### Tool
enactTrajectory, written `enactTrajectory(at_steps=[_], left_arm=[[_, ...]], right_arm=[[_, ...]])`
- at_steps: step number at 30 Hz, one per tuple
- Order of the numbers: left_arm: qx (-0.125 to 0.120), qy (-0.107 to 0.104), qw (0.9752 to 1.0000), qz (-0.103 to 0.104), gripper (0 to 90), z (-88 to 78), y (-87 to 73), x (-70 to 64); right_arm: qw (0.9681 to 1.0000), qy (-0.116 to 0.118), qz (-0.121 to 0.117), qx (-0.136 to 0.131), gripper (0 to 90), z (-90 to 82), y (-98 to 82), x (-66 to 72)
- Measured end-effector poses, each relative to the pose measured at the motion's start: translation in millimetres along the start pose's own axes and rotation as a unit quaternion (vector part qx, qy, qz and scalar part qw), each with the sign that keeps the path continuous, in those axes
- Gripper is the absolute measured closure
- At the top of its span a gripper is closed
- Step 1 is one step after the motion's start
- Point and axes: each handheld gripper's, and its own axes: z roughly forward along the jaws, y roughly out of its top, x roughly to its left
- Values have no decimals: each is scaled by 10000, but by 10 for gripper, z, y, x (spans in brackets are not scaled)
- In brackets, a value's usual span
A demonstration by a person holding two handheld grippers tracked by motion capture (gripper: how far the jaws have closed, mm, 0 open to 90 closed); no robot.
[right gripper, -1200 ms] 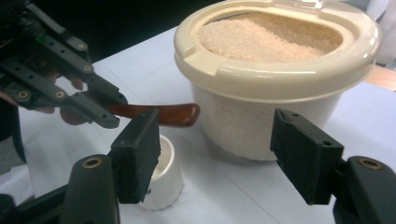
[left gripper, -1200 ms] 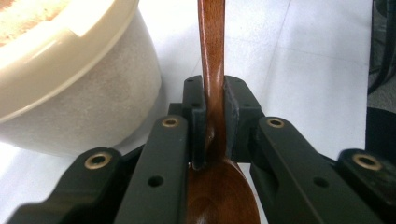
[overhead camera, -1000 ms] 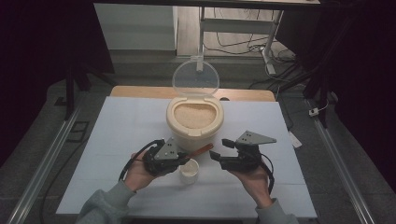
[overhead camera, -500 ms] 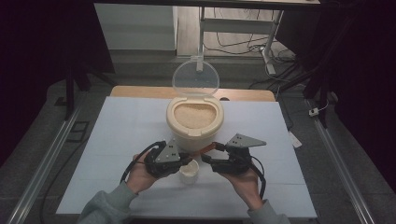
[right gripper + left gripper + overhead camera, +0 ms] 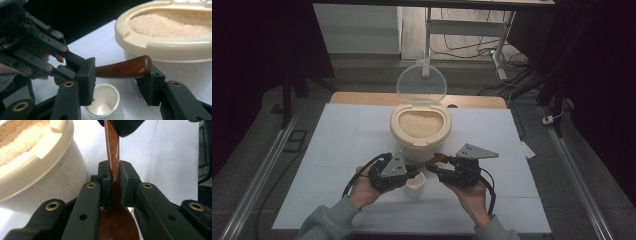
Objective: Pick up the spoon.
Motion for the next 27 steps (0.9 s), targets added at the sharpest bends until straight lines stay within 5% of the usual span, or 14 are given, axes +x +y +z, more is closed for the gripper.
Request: enactTrajectory(at_steps=[8, 21, 27], left_arm=[[49, 46, 9999, 76, 795, 13, 7, -20], [47, 83, 9998, 154, 795, 7, 13, -26], [-68, 59, 9999, 80, 787, -5, 13, -21]], right_arm=[[9987, 218, 225, -404, 678, -39, 3, -5], [9937, 803, 169, -769, 826, -73, 20, 35], [9925, 865, 114, -861, 834, -85, 17, 40]])
